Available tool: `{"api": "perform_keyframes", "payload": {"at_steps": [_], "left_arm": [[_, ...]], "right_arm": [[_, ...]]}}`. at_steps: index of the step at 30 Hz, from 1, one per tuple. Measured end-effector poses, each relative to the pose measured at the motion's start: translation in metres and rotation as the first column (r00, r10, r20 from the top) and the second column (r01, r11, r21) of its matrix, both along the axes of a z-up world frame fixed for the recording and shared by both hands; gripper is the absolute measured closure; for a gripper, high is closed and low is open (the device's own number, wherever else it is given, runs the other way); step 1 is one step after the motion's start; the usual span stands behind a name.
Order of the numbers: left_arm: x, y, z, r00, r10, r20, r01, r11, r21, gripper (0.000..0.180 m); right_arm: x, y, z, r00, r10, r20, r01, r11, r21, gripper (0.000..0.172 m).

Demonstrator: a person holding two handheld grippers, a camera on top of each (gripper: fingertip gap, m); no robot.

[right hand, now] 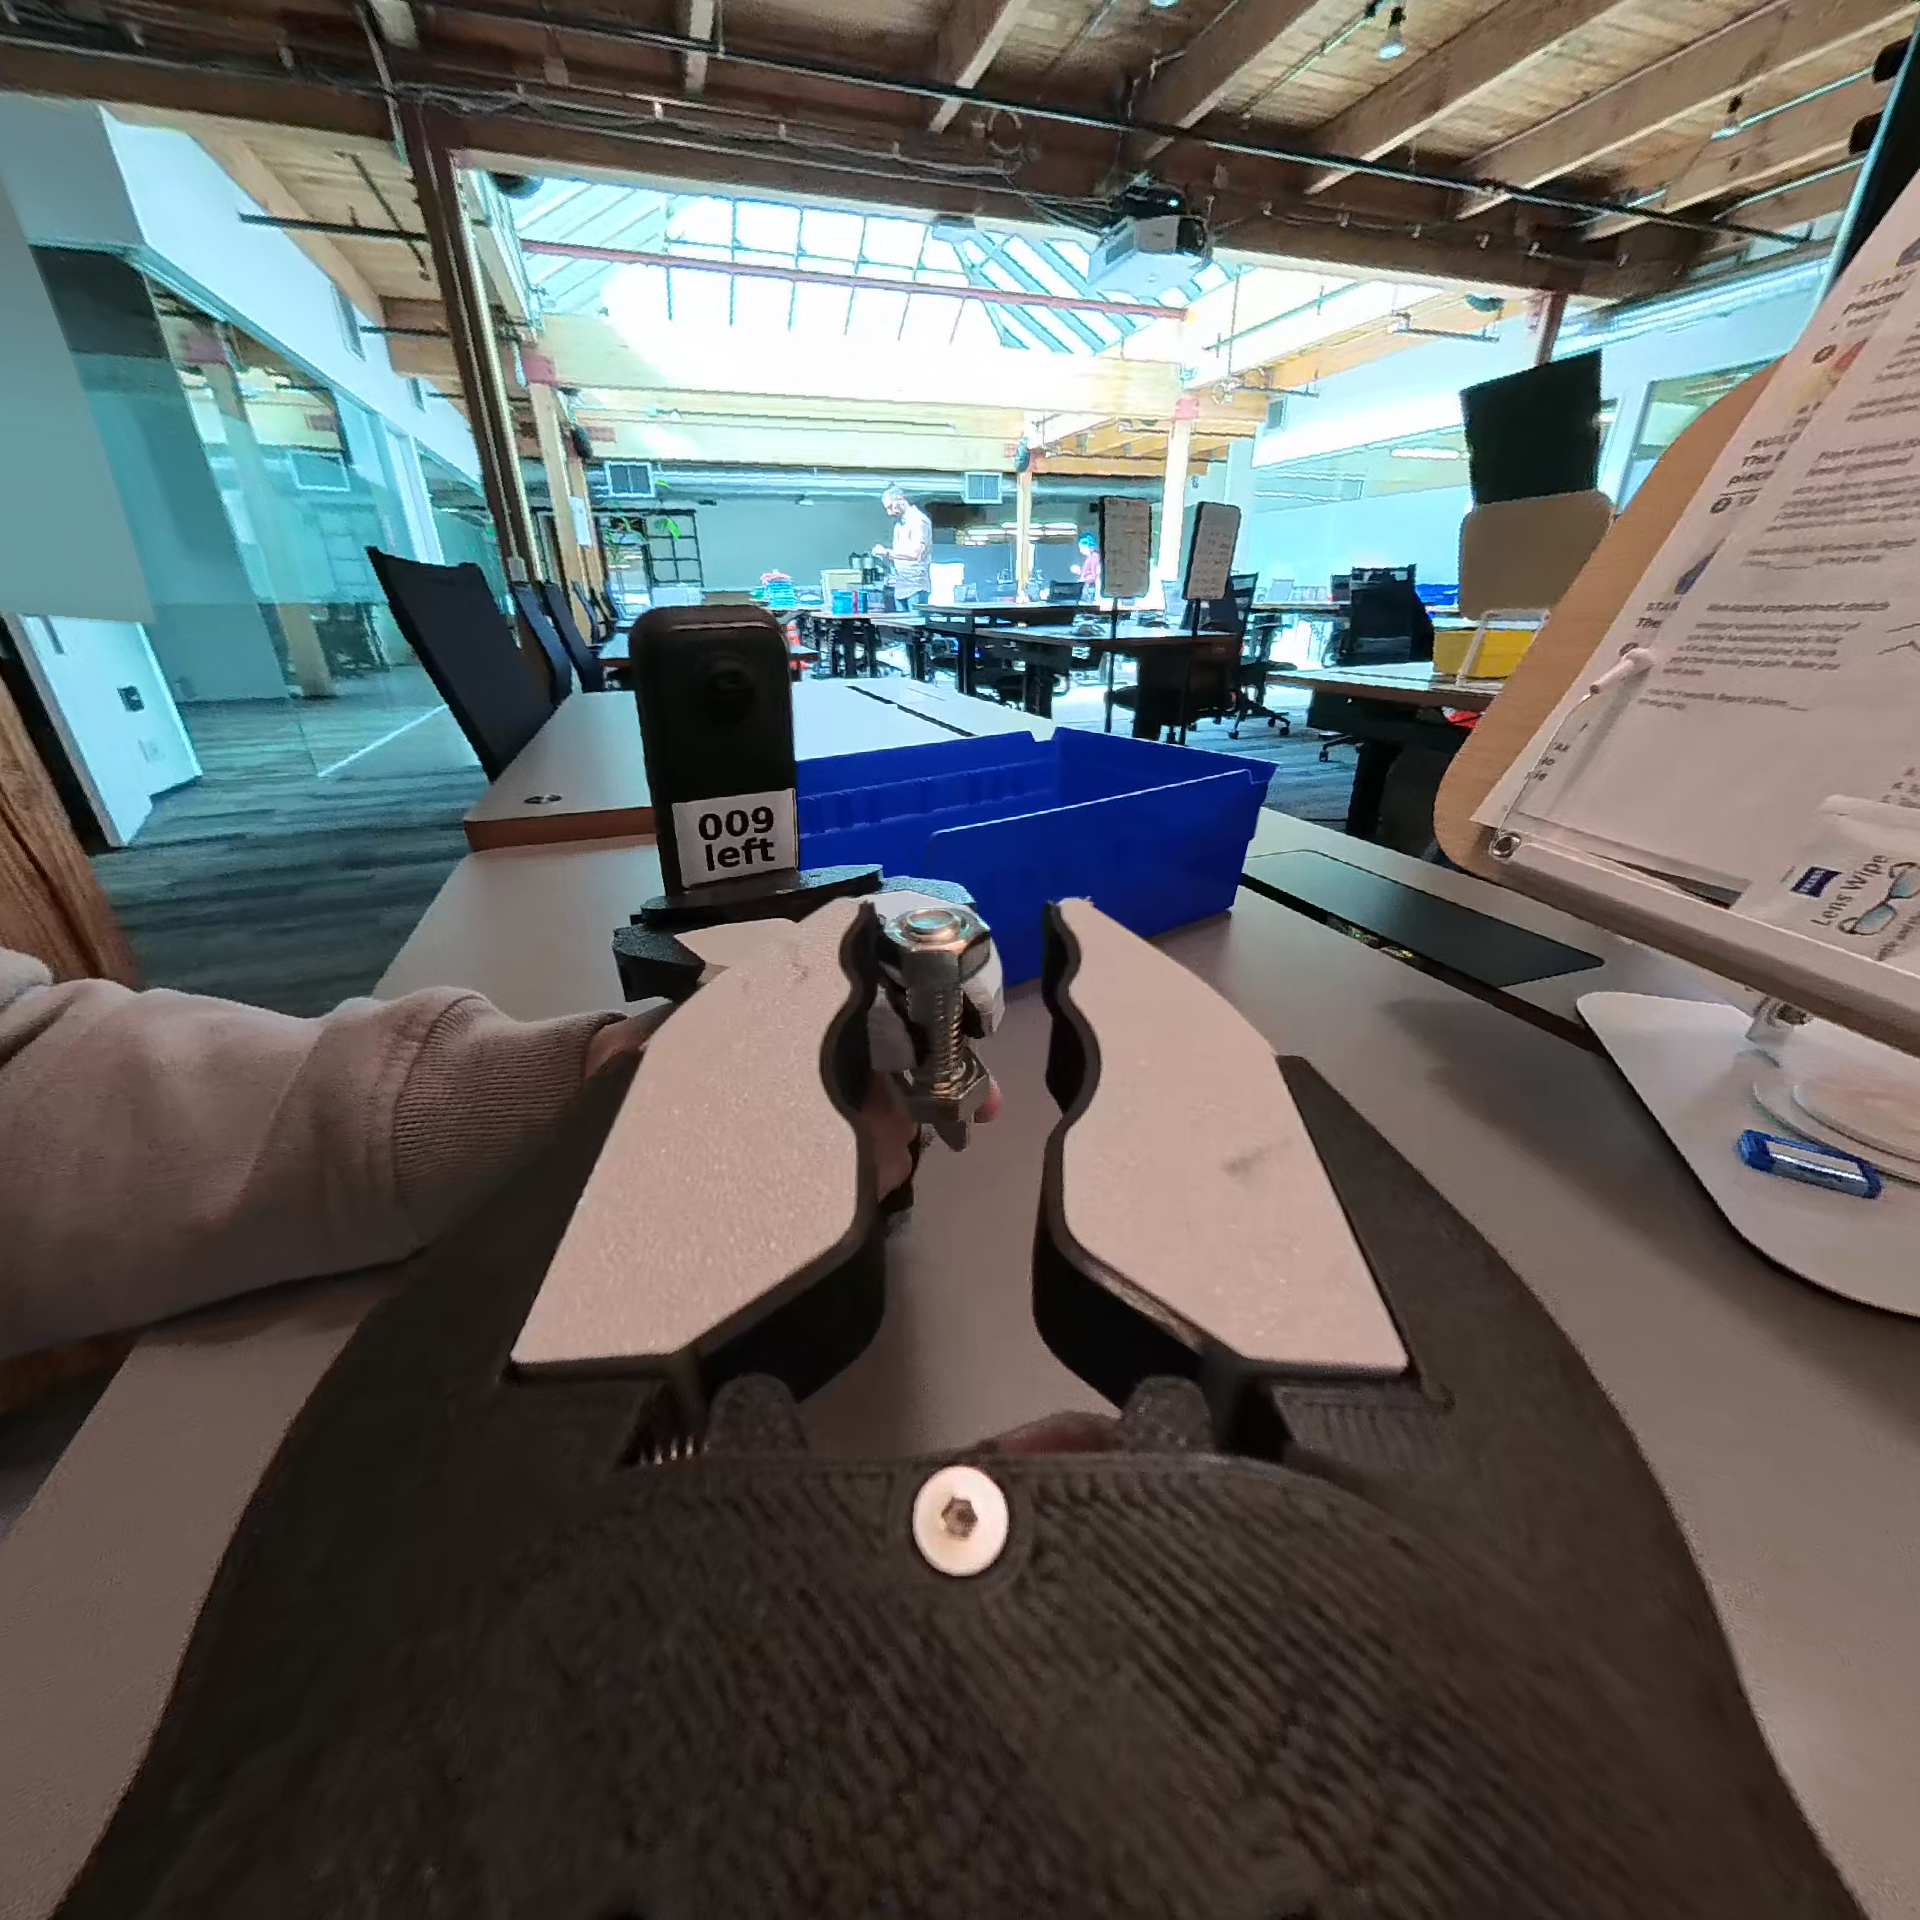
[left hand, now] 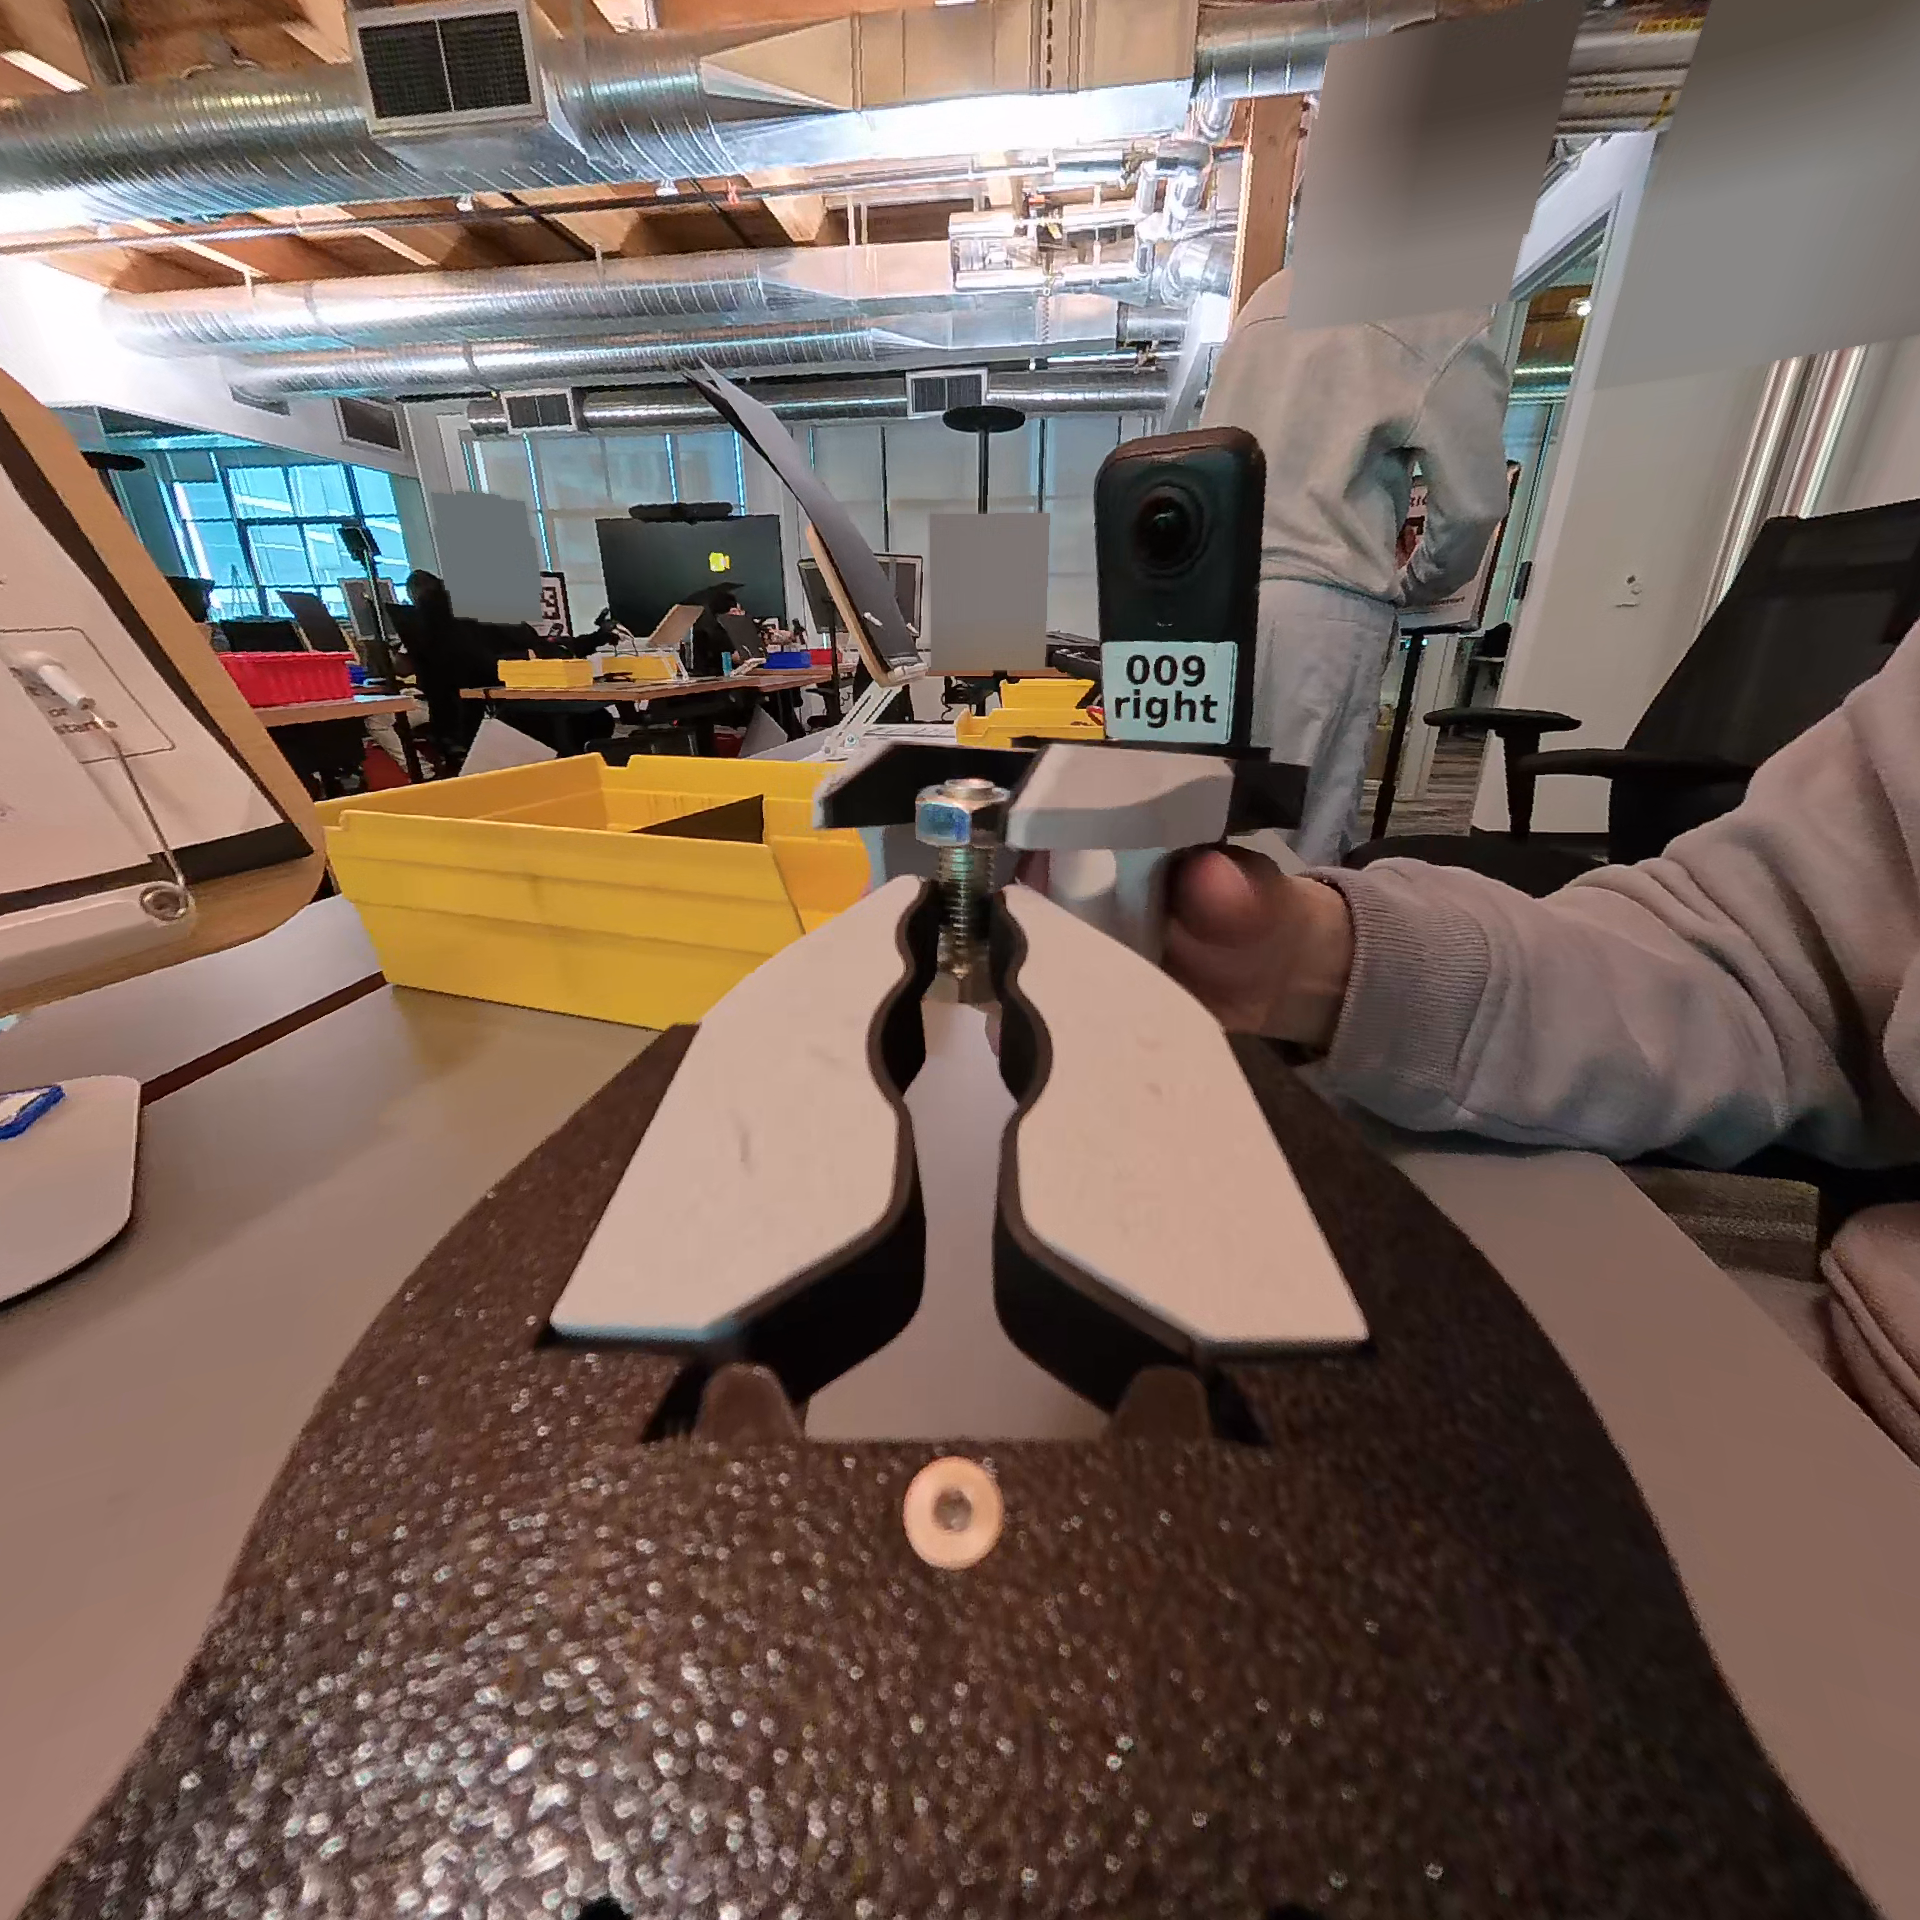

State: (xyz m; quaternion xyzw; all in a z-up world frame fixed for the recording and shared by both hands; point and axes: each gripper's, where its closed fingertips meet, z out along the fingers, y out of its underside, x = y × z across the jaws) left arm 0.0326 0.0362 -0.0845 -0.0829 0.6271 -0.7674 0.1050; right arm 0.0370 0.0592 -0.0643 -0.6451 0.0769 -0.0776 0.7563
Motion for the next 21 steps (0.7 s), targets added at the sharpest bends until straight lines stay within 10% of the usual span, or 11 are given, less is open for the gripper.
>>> {"api": "perform_keyframes", "payload": {"at_steps": [10, 21], "left_arm": [[0.007, 0.02, 0.013, 0.999, 0.047, -0.01, -0.047, 0.995, -0.089, 0.172], [0.002, 0.001, -0.001, 0.999, 0.04, 0.02, -0.041, 0.999, 0.021, 0.172]], "right_arm": [[0.037, -0.026, -0.001, 0.98, -0.185, -0.074, 0.187, 0.982, 0.016, 0.141], [-0.001, 0.003, -0.001, 0.998, -0.028, 0.048, 0.029, 0.999, -0.027, 0.141]]}}
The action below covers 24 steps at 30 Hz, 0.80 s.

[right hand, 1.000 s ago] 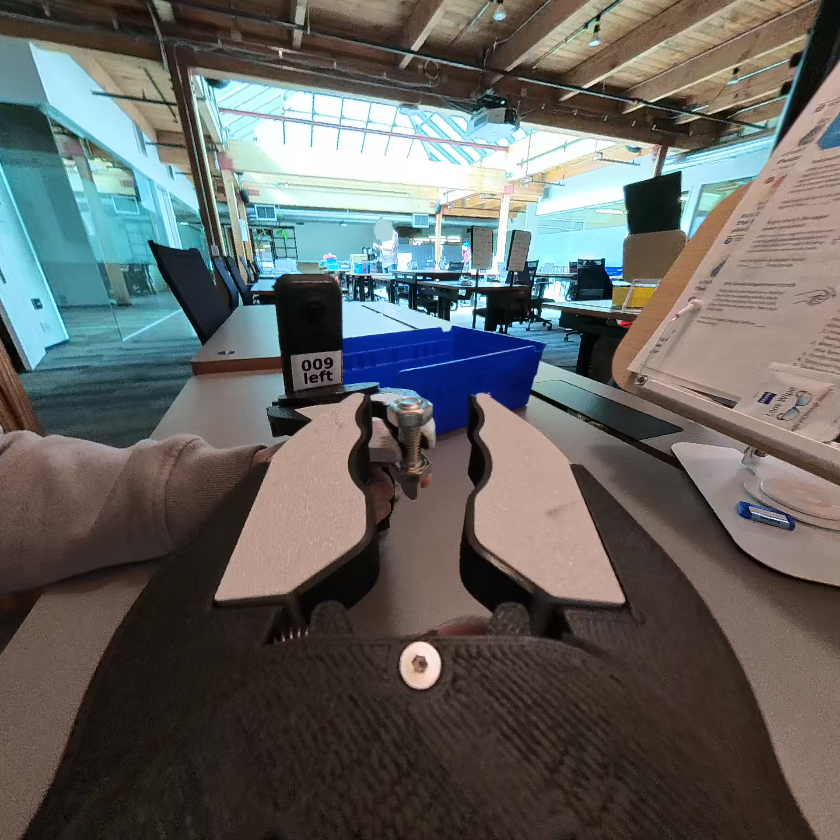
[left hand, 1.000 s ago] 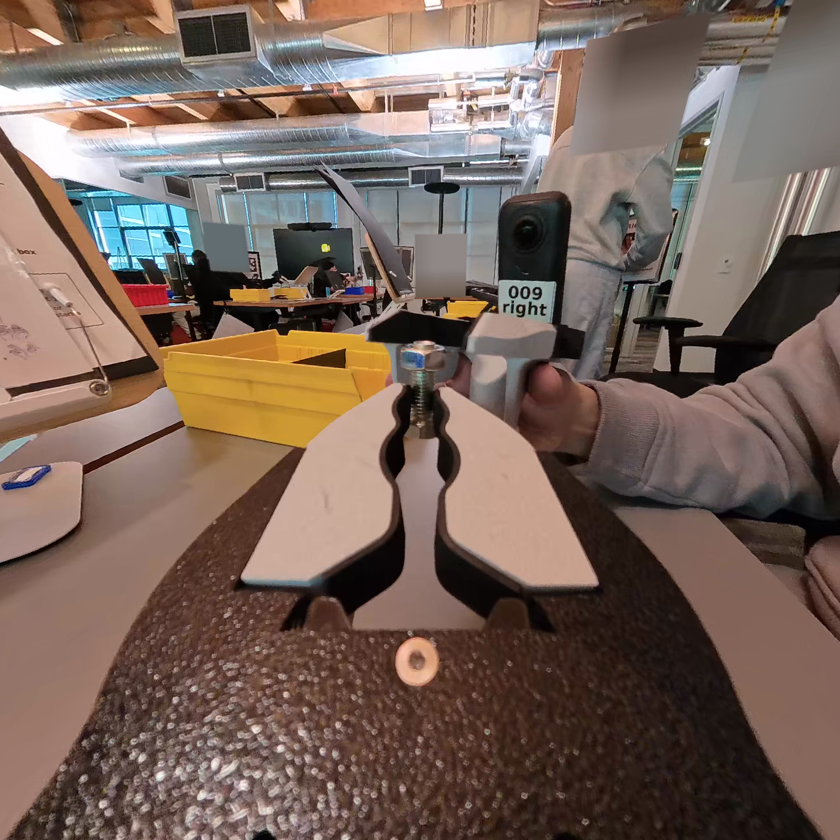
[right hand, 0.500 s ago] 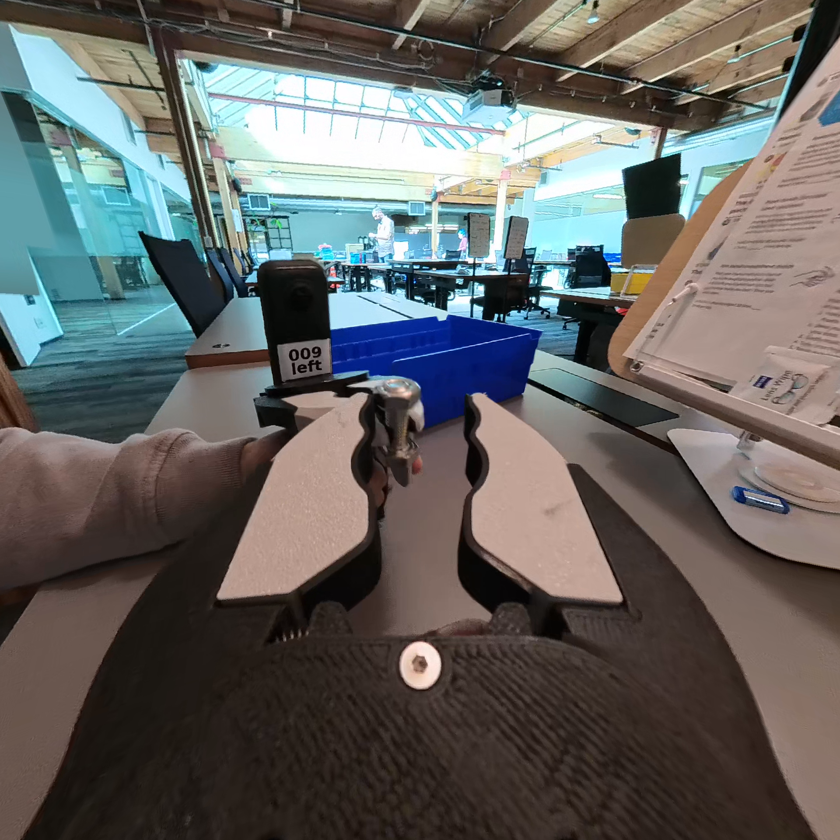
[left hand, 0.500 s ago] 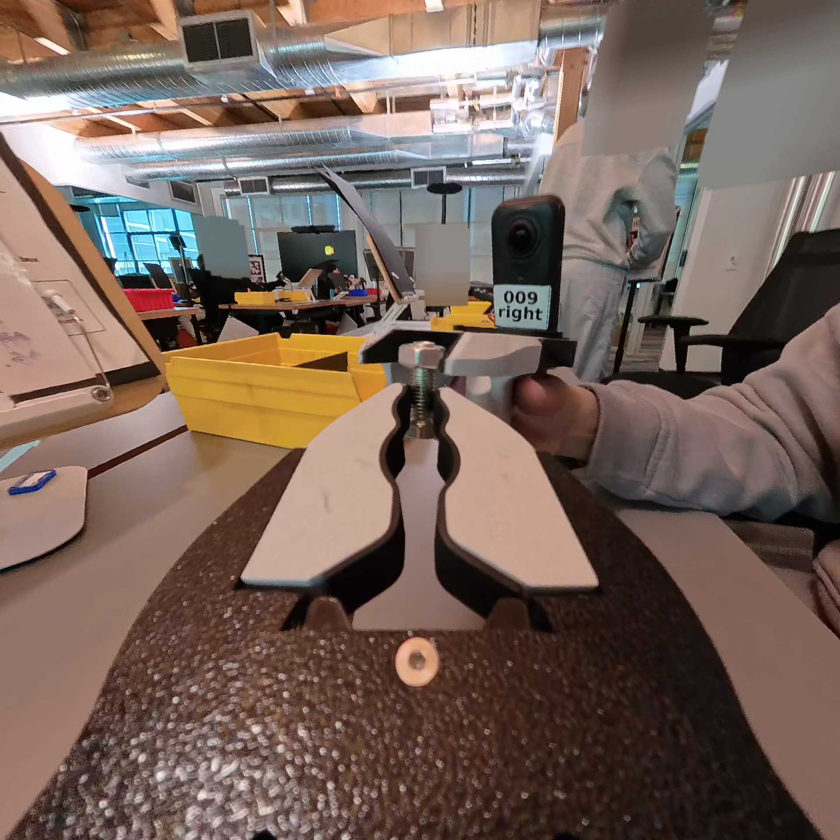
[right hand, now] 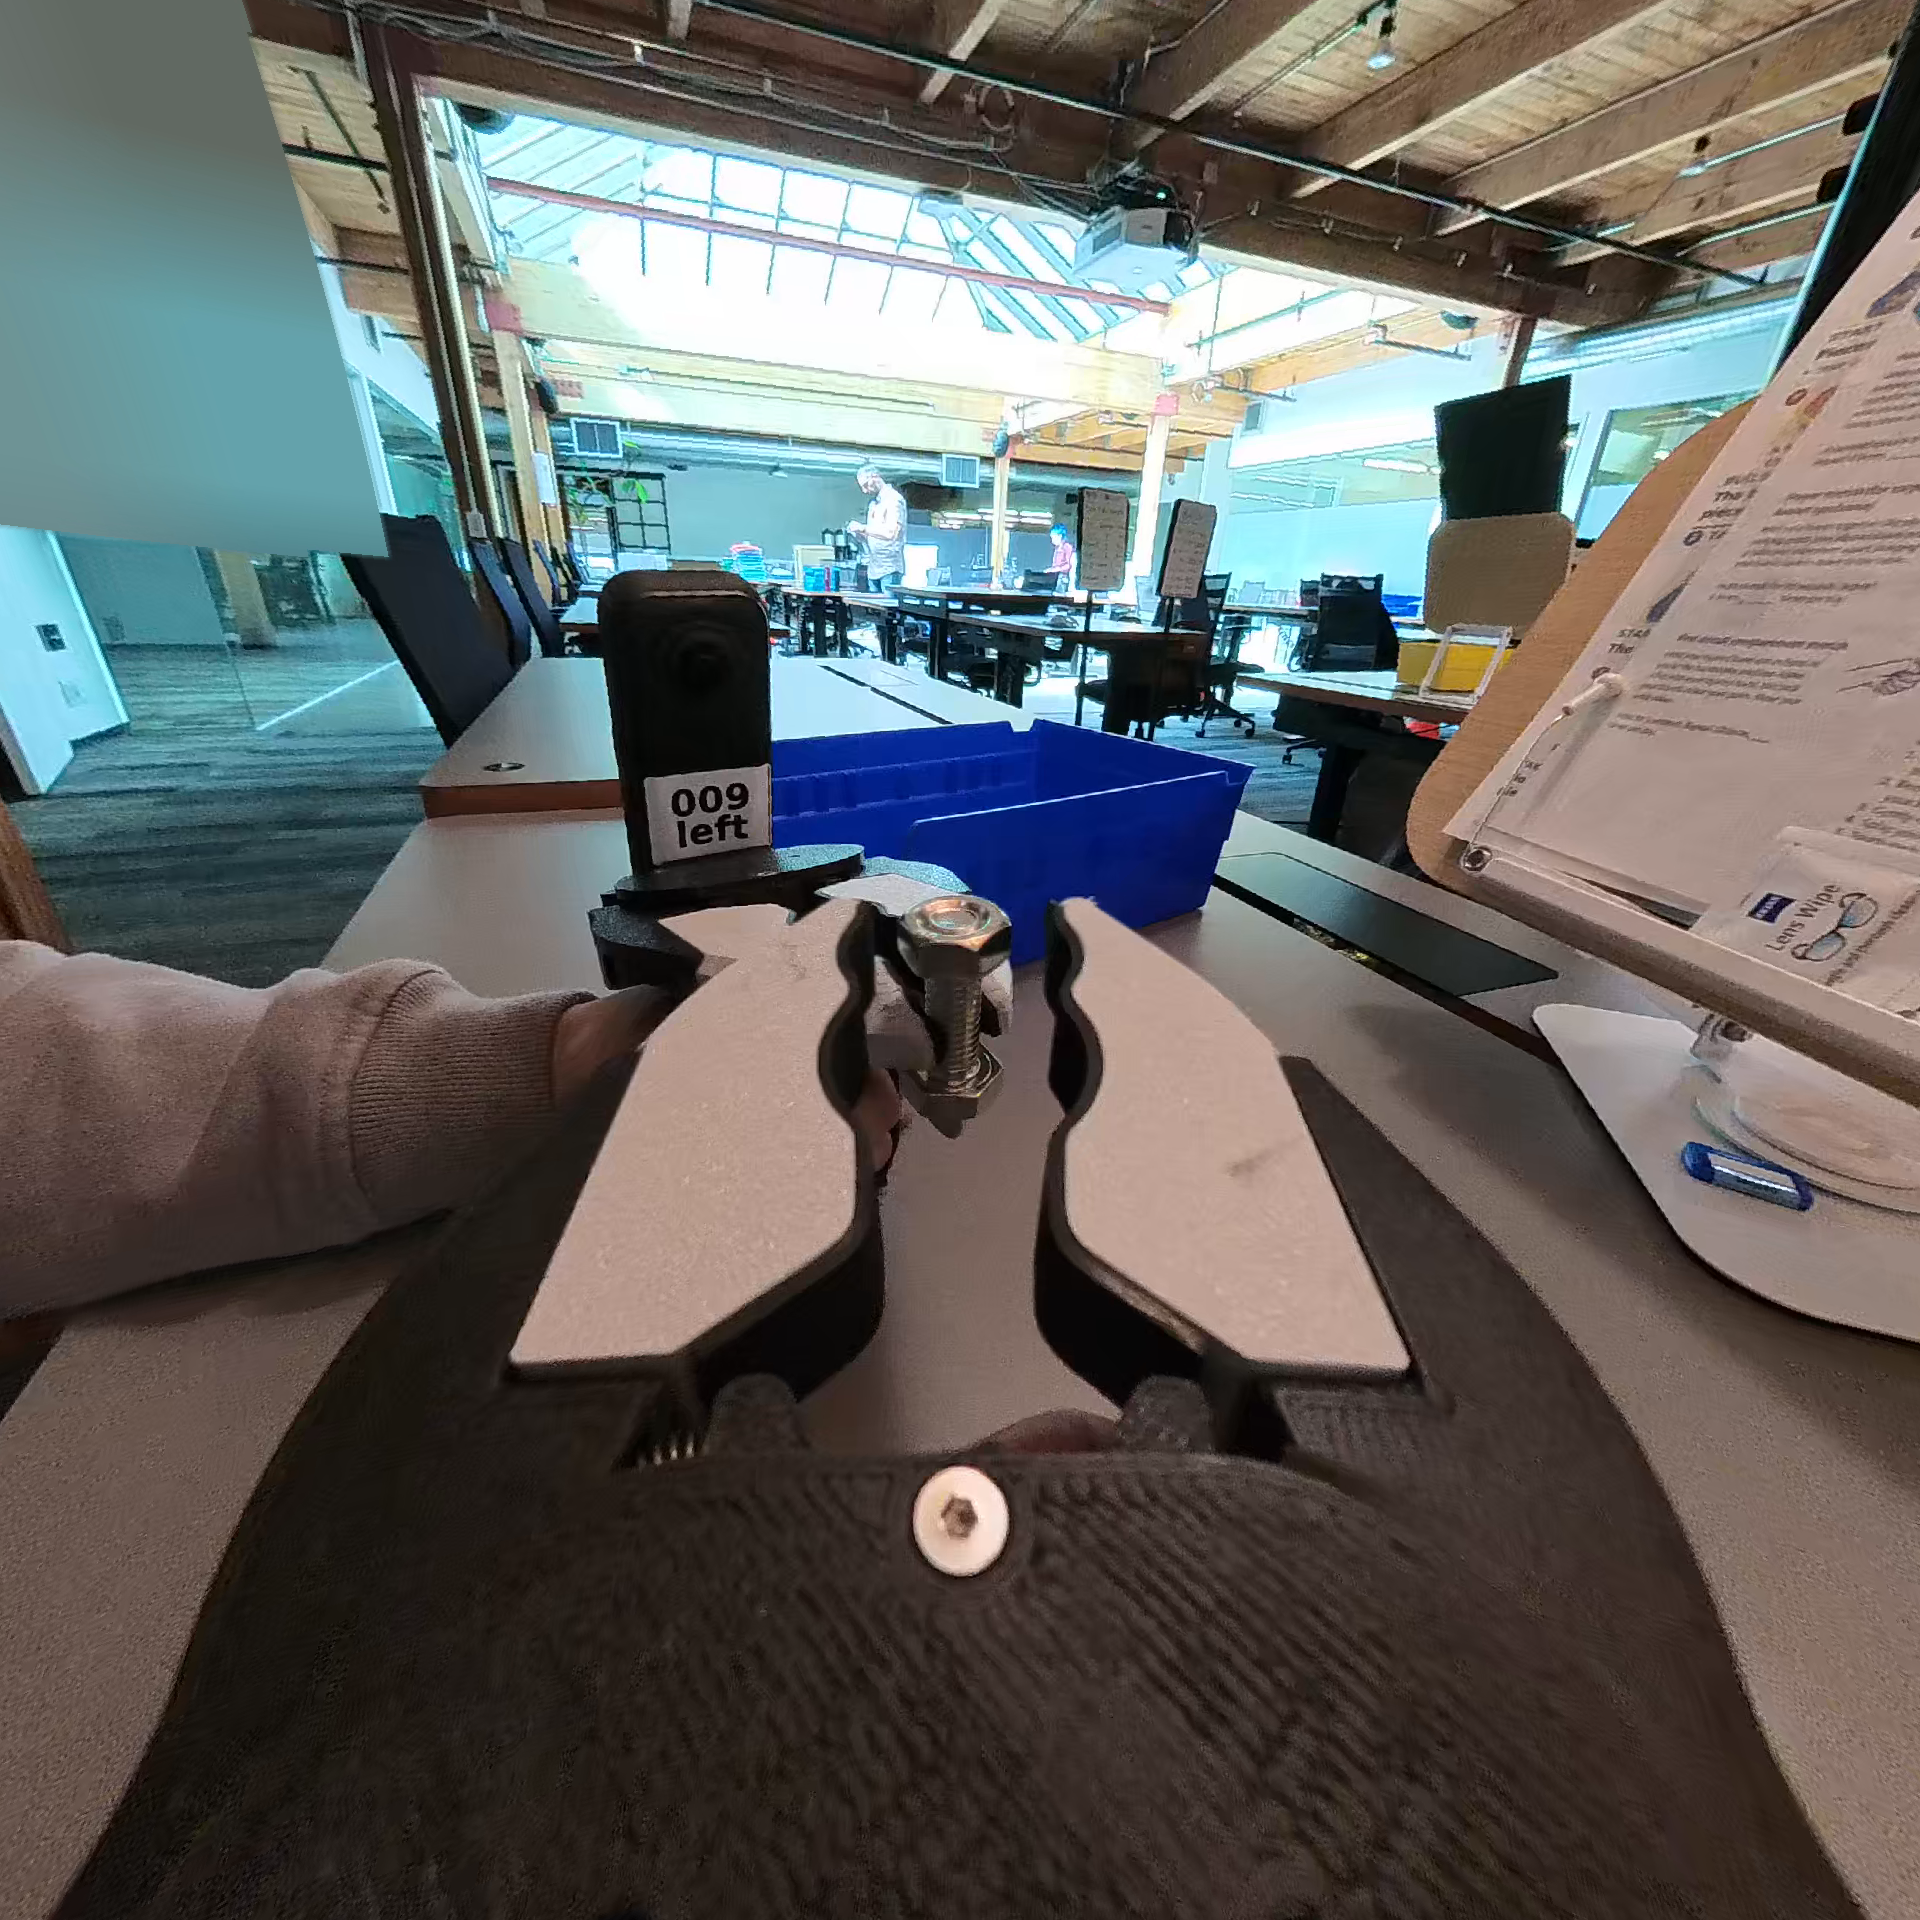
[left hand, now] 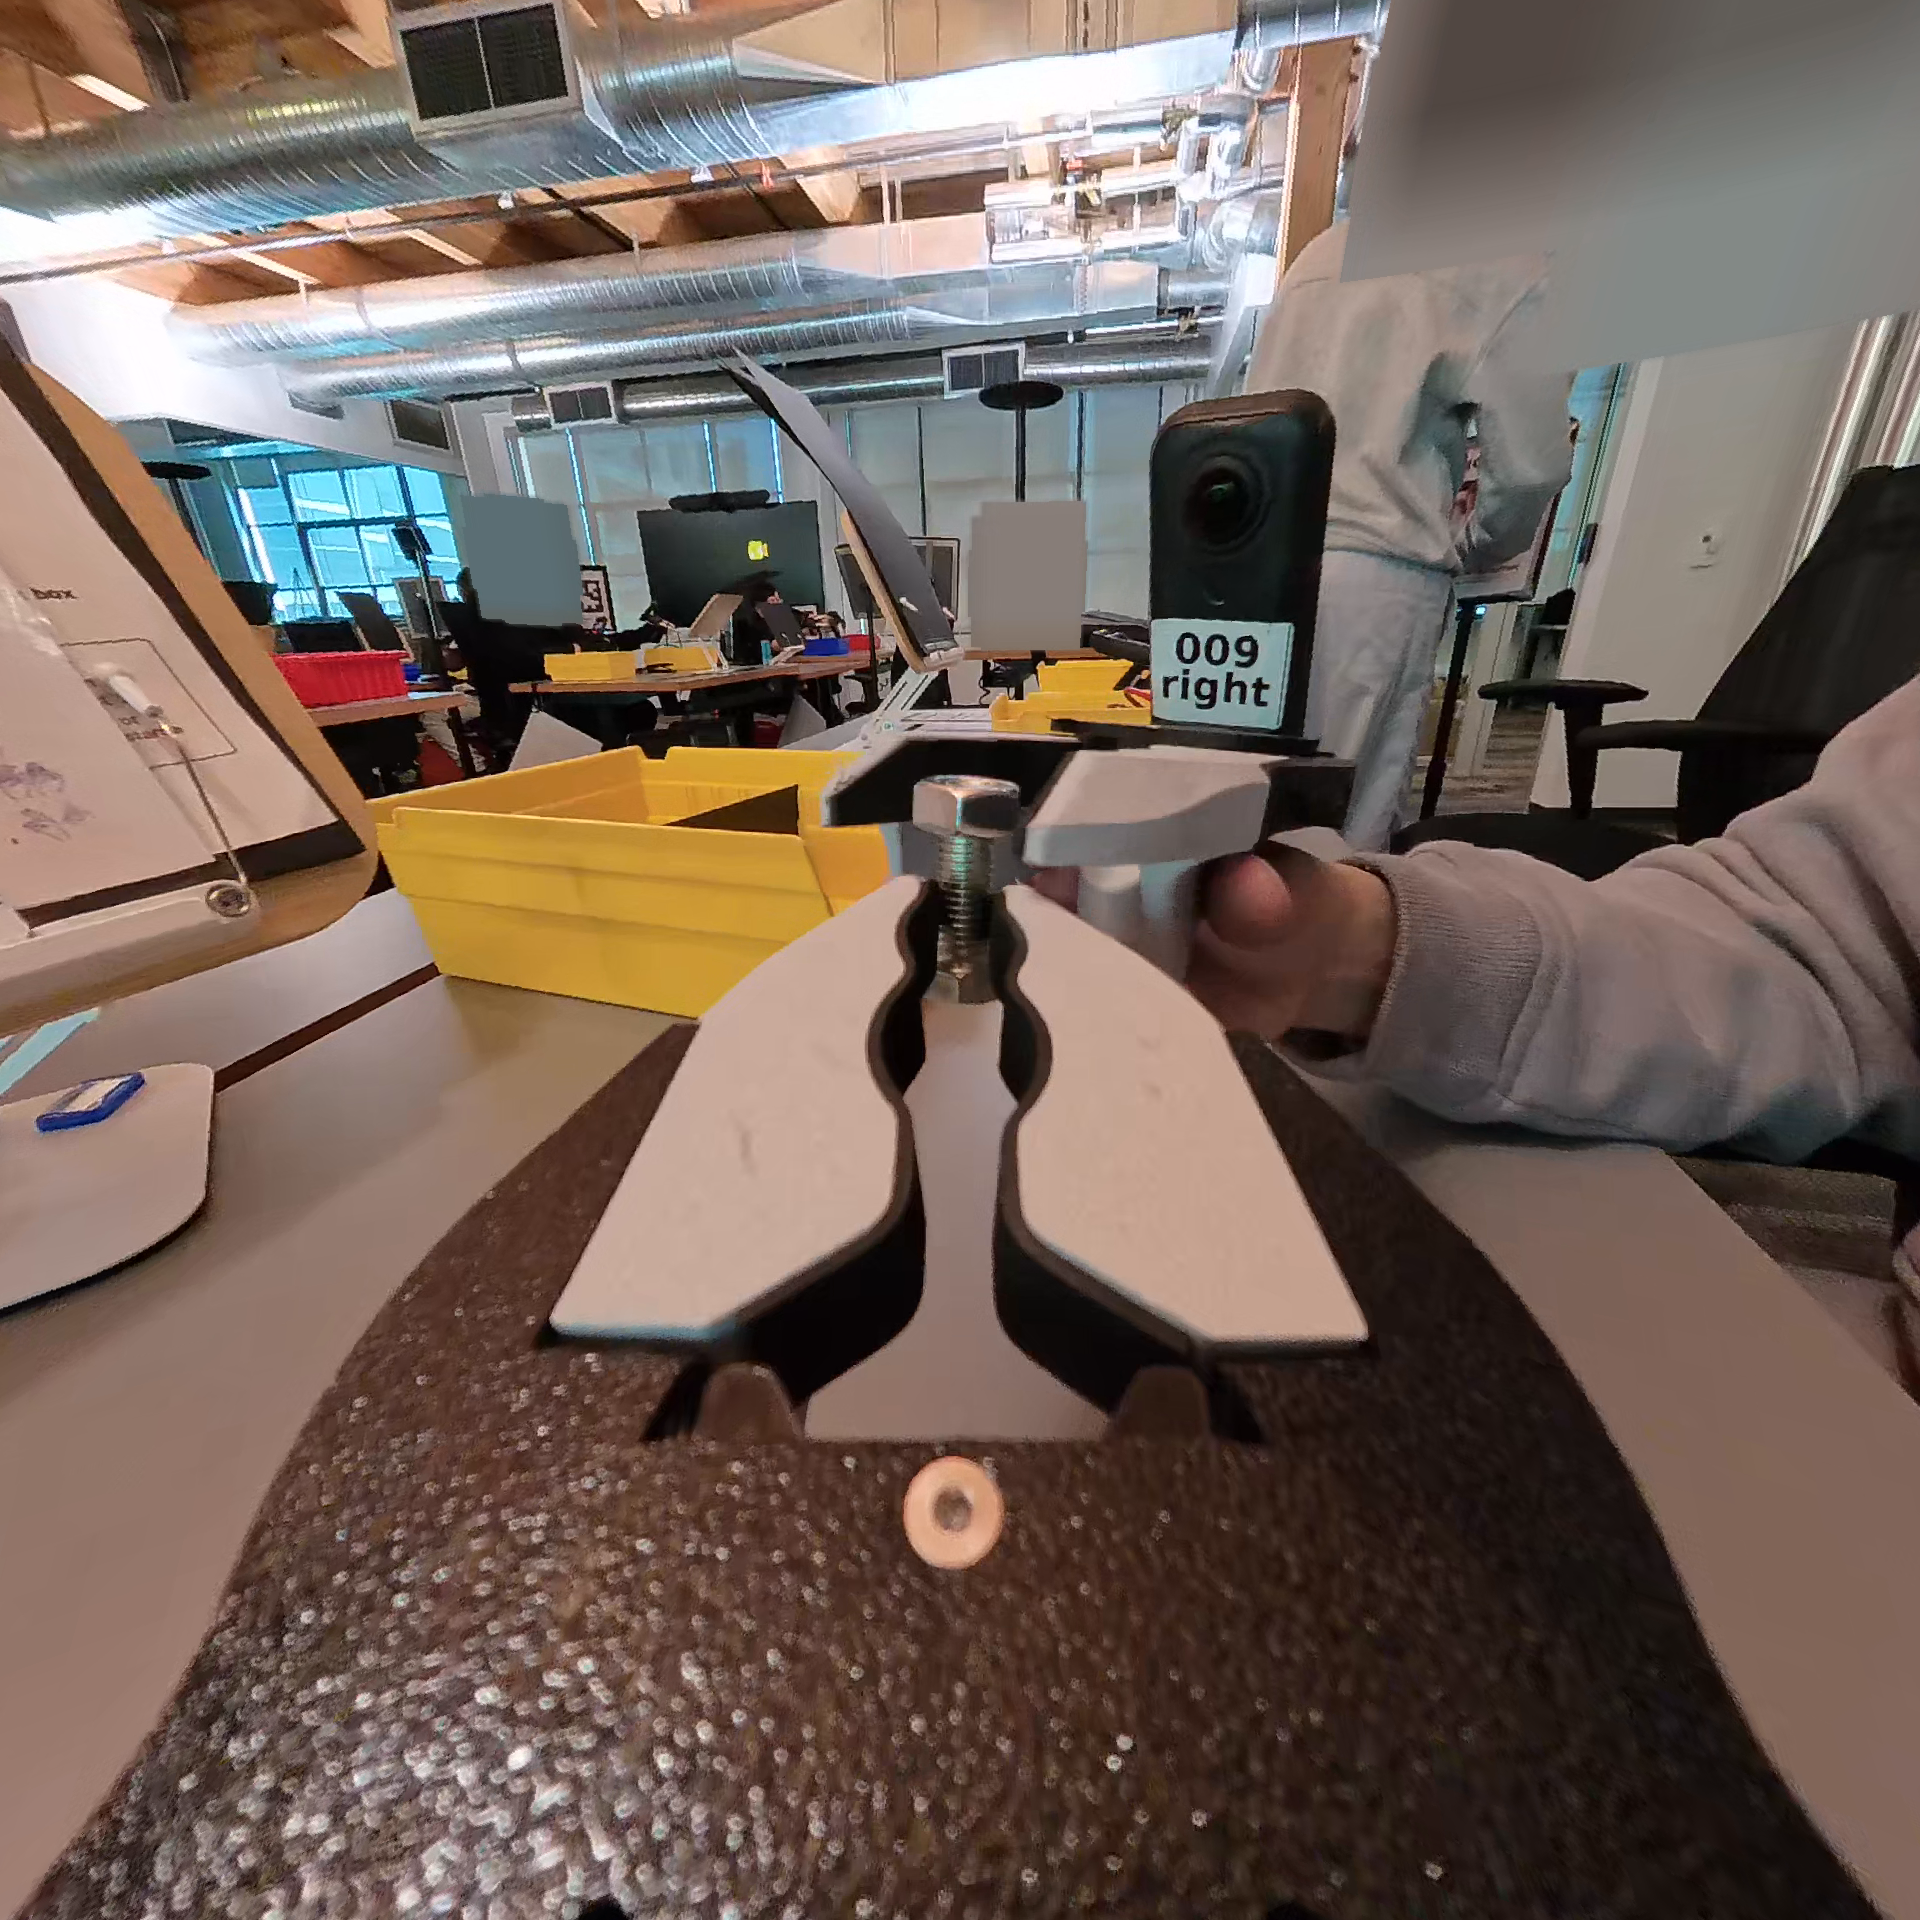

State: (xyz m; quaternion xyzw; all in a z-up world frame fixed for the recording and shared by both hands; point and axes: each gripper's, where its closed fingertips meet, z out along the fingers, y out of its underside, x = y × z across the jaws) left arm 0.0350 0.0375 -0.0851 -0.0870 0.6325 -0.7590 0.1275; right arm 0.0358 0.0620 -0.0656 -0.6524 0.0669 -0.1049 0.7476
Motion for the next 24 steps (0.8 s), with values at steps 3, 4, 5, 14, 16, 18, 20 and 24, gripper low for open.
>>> {"api": "perform_keyframes", "payload": {"at_steps": [3, 4, 5, 14, 16, 18, 20, 24], "left_arm": [[0.0, 0.001, 0.001, 1.0, 0.001, 0.0, -0.001, 1.0, -0.005, 0.172], [0.001, 0.001, 0.001, 1.0, 0.003, -0.002, -0.003, 1.0, -0.007, 0.172], [0.001, 0.002, 0.001, 1.0, 0.005, -0.002, -0.005, 1.0, -0.008, 0.172], [0.004, 0.013, 0.008, 1.0, 0.02, -0.008, -0.02, 0.998, -0.059, 0.172], [0.004, 0.012, 0.007, 1.0, 0.026, -0.004, -0.026, 0.999, -0.047, 0.172], [0.003, 0.009, 0.005, 1.0, 0.024, 0.002, -0.024, 0.999, -0.031, 0.172], [0.002, 0.006, 0.004, 1.0, 0.018, 0.003, -0.018, 1.0, -0.021, 0.172], [0.003, 0.005, 0.002, 1.0, 0.02, 0.002, -0.02, 1.0, -0.013, 0.172]], "right_arm": [[0.001, -0.001, 0.0, 1.0, -0.001, -0.005, 0.001, 1.0, 0.007, 0.147], [0.001, -0.002, 0.0, 1.0, 0.005, -0.008, -0.005, 1.0, 0.008, 0.148], [0.0, -0.001, 0.0, 1.0, 0.01, -0.011, -0.01, 1.0, 0.007, 0.15], [0.025, -0.022, 0.006, 0.993, -0.099, -0.063, 0.103, 0.993, 0.062, 0.144], [0.027, -0.026, 0.007, 0.992, -0.08, -0.103, 0.088, 0.993, 0.079, 0.139], [0.019, -0.023, 0.008, 0.995, -0.009, -0.103, 0.018, 0.997, 0.081, 0.133], [0.011, -0.017, 0.009, 0.997, 0.014, -0.08, -0.007, 0.997, 0.083, 0.134], [0.002, -0.004, 0.003, 0.999, 0.018, -0.041, -0.017, 0.999, 0.033, 0.134]]}}
